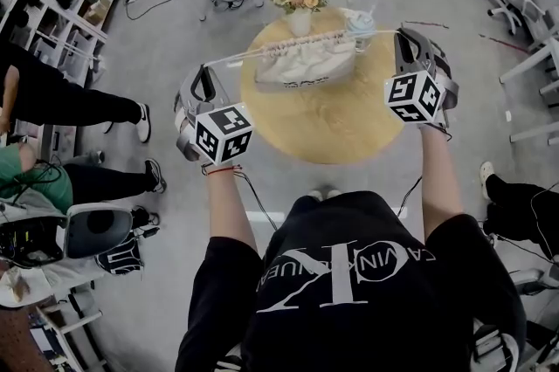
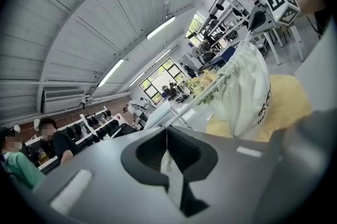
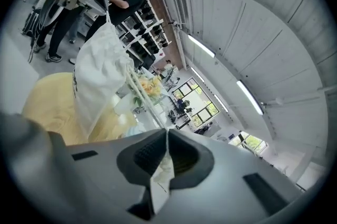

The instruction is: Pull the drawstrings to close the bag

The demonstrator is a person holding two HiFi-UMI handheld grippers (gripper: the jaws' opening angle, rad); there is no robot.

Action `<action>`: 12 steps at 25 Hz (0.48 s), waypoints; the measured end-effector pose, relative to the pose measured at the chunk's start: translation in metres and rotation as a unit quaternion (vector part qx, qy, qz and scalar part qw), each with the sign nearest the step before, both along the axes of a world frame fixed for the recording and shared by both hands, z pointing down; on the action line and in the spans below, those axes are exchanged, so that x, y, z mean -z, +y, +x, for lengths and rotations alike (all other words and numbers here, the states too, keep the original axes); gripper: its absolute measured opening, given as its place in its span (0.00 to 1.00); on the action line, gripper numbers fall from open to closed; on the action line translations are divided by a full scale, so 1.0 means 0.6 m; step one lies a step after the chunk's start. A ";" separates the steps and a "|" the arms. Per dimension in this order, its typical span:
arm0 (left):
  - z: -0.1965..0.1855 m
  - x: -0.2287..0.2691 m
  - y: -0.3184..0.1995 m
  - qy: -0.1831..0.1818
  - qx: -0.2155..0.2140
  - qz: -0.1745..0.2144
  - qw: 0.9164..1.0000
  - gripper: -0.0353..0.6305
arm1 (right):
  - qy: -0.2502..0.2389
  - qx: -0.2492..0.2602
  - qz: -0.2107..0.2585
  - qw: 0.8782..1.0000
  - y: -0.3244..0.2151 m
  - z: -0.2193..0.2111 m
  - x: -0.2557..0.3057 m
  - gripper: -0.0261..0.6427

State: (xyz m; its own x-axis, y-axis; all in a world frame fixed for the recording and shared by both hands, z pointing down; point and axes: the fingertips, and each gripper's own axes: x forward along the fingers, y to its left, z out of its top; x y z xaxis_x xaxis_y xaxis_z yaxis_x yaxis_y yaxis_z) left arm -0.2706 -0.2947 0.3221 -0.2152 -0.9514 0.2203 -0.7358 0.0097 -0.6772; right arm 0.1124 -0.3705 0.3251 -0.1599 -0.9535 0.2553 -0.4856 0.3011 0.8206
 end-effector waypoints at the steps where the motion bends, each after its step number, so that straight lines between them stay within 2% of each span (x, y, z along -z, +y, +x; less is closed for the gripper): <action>1: -0.002 -0.002 0.001 0.010 -0.002 -0.002 1.000 0.08 | 0.000 -0.001 -0.001 1.000 0.000 0.003 0.000 0.07; 12: -0.009 -0.011 0.007 0.077 -0.017 -0.009 0.997 0.07 | 0.012 -0.008 -0.013 1.000 0.004 0.027 -0.013 0.07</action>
State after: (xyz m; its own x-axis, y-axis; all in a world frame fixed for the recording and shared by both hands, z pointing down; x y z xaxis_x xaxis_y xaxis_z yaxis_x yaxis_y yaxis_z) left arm -0.2760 -0.2902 0.3287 -0.1454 -0.9531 0.2655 -0.8307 -0.0282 -0.5561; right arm 0.1284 -0.3679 0.3330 -0.1389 -0.9490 0.2830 -0.4698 0.3147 0.8248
